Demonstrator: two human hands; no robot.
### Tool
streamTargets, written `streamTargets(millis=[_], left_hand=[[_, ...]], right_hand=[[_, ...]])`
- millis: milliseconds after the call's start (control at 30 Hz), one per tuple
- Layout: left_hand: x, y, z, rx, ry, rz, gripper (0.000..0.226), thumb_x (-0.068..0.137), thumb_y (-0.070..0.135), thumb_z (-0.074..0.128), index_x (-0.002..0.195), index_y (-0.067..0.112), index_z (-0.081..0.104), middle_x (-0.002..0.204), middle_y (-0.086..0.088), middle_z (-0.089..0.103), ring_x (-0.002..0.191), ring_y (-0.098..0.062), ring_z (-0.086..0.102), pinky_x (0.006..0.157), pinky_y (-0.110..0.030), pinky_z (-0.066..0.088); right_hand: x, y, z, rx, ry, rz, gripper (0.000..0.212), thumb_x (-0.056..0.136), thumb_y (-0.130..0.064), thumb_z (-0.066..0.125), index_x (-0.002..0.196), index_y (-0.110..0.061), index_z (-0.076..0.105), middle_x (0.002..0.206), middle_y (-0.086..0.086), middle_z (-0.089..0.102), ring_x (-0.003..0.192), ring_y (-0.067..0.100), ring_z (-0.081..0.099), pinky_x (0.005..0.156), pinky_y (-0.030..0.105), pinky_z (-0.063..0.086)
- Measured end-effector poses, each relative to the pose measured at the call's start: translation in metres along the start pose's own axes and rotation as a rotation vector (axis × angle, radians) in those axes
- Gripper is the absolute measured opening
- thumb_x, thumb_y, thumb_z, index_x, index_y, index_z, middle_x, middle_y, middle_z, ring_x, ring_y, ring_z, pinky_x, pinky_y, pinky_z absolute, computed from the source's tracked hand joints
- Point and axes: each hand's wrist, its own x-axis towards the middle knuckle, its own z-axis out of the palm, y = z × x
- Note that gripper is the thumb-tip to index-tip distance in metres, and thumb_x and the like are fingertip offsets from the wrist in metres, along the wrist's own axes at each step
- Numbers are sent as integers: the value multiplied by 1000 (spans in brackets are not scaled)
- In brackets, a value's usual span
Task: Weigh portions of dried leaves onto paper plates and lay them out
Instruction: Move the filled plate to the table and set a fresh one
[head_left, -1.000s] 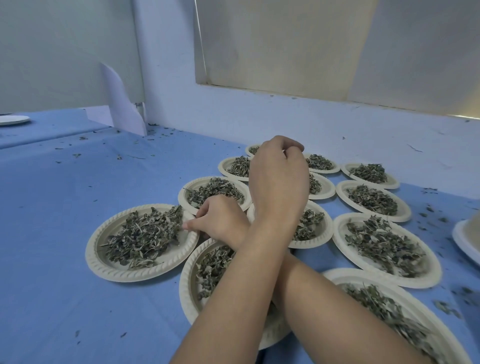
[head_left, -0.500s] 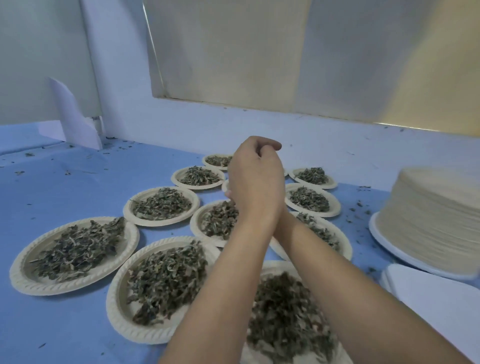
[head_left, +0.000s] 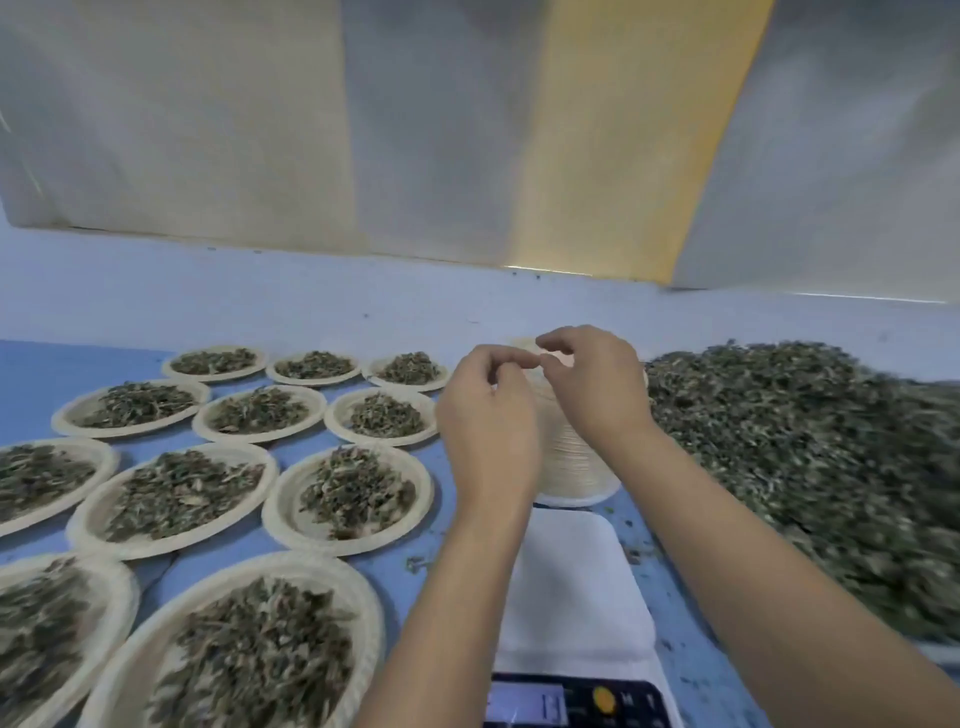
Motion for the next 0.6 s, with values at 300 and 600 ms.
streamTargets(millis=[300,600], left_hand=[[-11,-14,6,29,1,-81,33,84,2,43,74,20,68,59,15,59,52,-2,45,57,-25,39],[-6,-22,-3,38,49,-159,34,85,2,44,69,24,66,60,14,57,51,-3,43,55,-20,37]], right_hand=[[-5,27,-12,-114,-230,-113,31,97,-24,50,101,-1,70,99,18,70,95,32,62,82,43,48],[0,24,-13,-126,-273,-168,31,97,-17,49,93,10,65,83,28,64,84,39,59,77,45,44]])
